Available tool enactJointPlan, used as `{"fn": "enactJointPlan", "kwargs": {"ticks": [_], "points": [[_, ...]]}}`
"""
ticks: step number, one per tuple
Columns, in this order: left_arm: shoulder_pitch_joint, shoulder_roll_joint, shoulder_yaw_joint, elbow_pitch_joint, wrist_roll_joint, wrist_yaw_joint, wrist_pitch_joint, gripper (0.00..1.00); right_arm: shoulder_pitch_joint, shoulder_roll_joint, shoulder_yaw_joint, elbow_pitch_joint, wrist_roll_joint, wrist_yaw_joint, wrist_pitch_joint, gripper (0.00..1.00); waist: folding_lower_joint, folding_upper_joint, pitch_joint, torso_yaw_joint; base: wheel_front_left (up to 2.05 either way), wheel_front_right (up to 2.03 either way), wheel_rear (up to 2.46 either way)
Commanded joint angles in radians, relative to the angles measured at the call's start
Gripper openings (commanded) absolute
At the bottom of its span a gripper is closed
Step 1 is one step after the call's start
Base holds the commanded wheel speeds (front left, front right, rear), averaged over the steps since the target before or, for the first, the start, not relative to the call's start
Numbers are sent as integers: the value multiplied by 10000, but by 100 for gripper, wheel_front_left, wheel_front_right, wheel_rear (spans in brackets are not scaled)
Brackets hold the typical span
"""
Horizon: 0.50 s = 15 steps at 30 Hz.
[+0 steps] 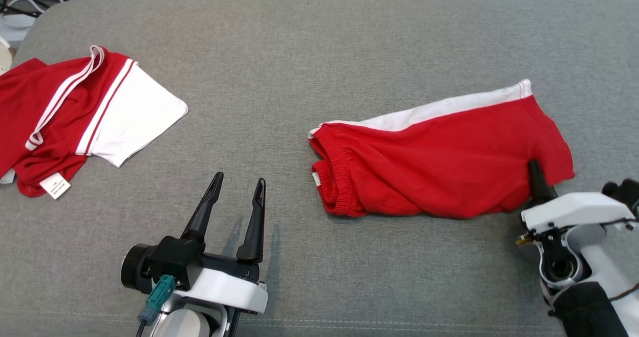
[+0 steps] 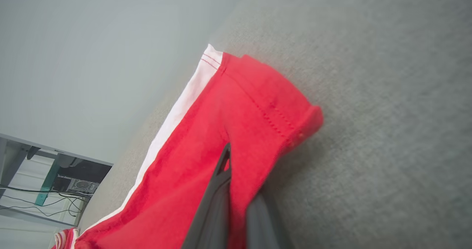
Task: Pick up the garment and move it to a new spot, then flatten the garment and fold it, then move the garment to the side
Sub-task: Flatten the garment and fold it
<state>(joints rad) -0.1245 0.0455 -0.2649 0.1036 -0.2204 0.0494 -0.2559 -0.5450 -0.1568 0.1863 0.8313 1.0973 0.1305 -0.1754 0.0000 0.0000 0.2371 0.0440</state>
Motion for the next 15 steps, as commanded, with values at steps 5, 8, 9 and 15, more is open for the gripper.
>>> {"fn": "enactJointPlan", "kwargs": {"ticks": [5,8,9,15], "points": [[38,47,400,-288,105,-6,-59,100,522,205,14,219,-687,2,-713,0,0,0,-176,-268,0,0,0],[116,47,433,-288,88,-6,-59,100,730,379,-300,347,-1034,2,-825,0,0,0,-284,-375,0,0,0],[147,47,442,-289,85,-8,-59,100,800,455,-429,368,-1108,2,-839,0,0,0,-320,-402,0,0,0],[200,47,408,-252,75,-69,-59,100,1085,658,-1190,74,-2012,2,-860,0,0,0,-436,-456,0,0,0]]}}
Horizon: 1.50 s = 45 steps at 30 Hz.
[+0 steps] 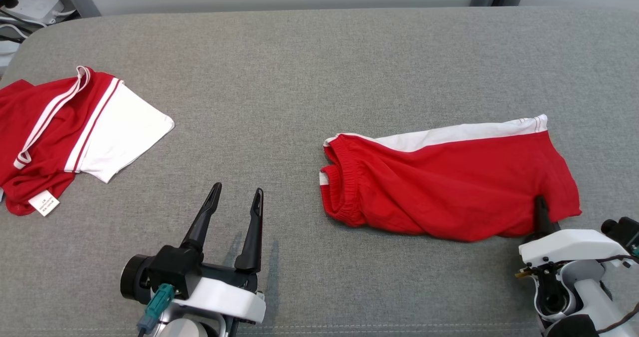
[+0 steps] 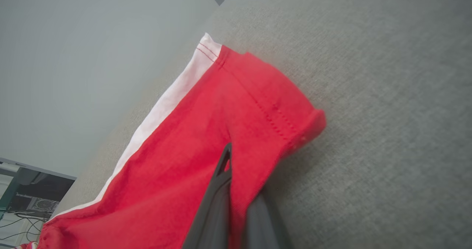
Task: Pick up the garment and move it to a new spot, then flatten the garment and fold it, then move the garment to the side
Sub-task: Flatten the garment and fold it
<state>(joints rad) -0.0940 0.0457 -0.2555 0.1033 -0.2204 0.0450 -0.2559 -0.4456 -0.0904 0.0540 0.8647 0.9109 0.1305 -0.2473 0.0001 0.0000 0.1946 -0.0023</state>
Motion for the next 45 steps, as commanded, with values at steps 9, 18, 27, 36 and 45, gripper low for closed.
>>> {"fn": "enactJointPlan", "kwargs": {"ticks": [9,18,27,36,45], "points": [[-139,45,179,-95,-26,-133,-59,100,373,253,-306,-1567,-1742,2,-143,0,-1,0,-160,203,0,0,0],[-102,45,76,28,-94,-113,-59,100,407,394,854,-3209,-2250,2,-73,0,-1,0,-348,615,0,0,0],[-85,45,151,25,-155,-71,-59,100,512,400,2622,-4274,-2085,2,627,0,-1,0,-450,1008,0,0,0],[-61,45,224,-48,-283,-29,-59,100,950,401,3881,-3912,-2852,2,1713,33,-1,0,-497,1287,0,0,0],[-31,45,188,-30,-321,51,-59,100,1116,401,5170,-4391,-2289,2,1705,100,-1,0,-593,1373,0,0,0]]}}
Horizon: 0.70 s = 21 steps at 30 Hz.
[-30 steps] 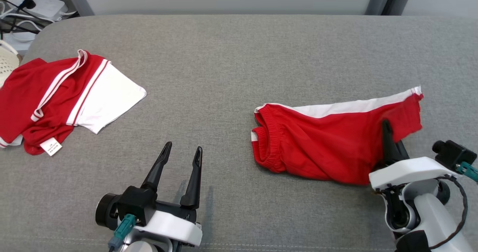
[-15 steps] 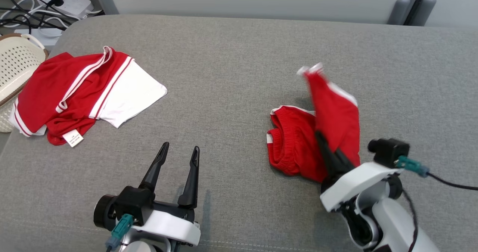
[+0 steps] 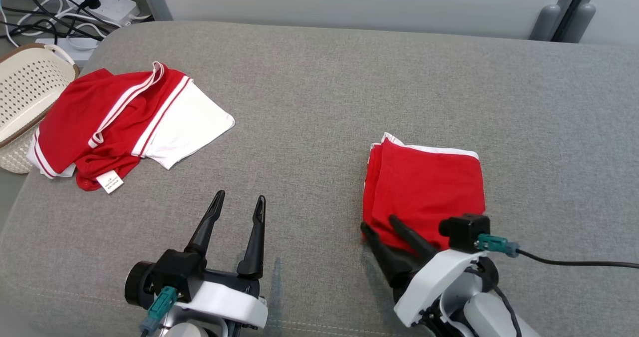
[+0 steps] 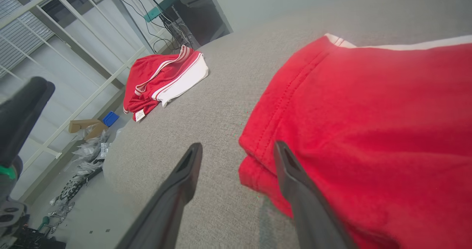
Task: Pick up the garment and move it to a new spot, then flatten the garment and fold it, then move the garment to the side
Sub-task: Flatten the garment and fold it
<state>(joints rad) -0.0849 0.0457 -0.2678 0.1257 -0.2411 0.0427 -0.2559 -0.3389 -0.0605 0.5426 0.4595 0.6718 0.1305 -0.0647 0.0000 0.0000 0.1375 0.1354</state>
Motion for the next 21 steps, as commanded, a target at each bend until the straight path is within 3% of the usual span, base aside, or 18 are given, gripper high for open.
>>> {"fn": "enactJointPlan", "kwargs": {"ticks": [1,6,10,14,21], "points": [[-118,45,311,-244,-117,76,-59,100,79,102,414,-407,210,2,-138,100,0,0,-45,-5,0,0,0],[-90,45,328,-239,-95,102,-59,100,152,102,829,-688,503,2,-213,100,0,0,-112,-51,0,0,0],[-29,45,410,-246,-24,129,-59,100,57,102,848,-865,38,2,-659,100,0,0,-156,-205,0,0,0],[-33,45,493,-319,-38,176,-59,100,-126,-250,388,-952,-1072,2,-1435,100,0,0,-233,-475,0,0,0],[-60,45,619,-420,-205,357,-59,100,-55,-389,-1381,-639,-2519,2,-1886,100,0,0,-340,-966,0,0,0]]}}
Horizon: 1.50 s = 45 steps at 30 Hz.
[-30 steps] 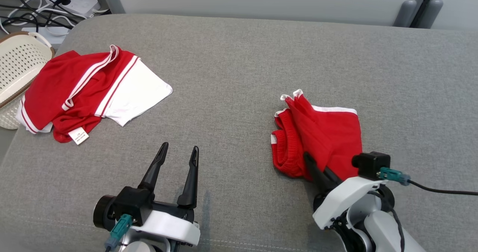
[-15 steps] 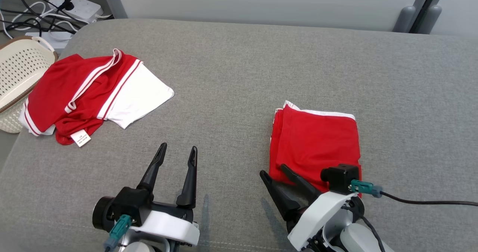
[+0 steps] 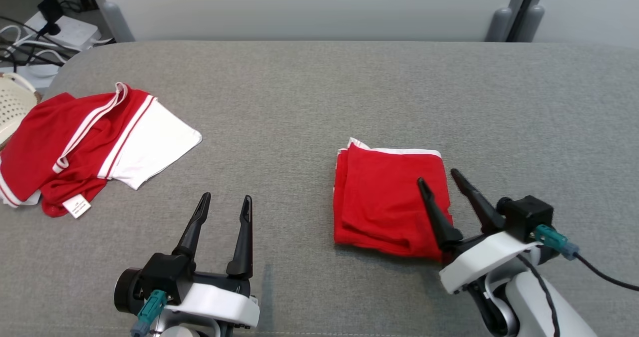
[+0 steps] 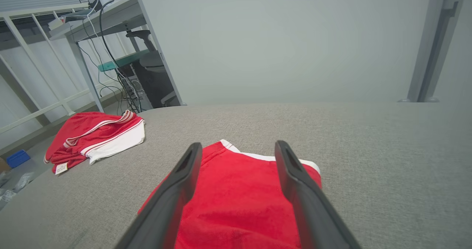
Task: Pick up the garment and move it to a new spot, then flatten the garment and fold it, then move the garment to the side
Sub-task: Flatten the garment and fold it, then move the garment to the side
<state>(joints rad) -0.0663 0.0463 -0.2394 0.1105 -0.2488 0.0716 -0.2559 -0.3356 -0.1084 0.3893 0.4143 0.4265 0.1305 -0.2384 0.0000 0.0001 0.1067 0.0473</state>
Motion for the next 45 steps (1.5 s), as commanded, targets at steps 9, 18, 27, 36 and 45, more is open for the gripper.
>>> {"fn": "enactJointPlan", "kwargs": {"ticks": [9,18,27,36,45], "points": [[45,39,542,30,58,65,-59,100,827,396,-1704,-1083,-1109,2,-229,100,0,-1,-368,-681,0,0,0],[822,39,844,80,297,43,-59,100,2528,486,-2555,-2789,-1544,2,-232,100,0,-1,-832,-764,0,0,0],[1316,39,1143,-74,420,-79,-59,100,3808,484,-2747,-3410,-1770,2,-232,100,0,-1,-1130,-725,0,0,0],[1408,39,1283,-57,426,-120,-59,100,4044,523,-2710,-3305,-1606,2,-233,100,0,-1,-1247,-704,0,0,0],[1356,39,1406,-24,504,-226,-59,100,4113,551,-2659,-3287,-1522,2,-233,100,0,-1,-1305,-626,0,0,0]]}}
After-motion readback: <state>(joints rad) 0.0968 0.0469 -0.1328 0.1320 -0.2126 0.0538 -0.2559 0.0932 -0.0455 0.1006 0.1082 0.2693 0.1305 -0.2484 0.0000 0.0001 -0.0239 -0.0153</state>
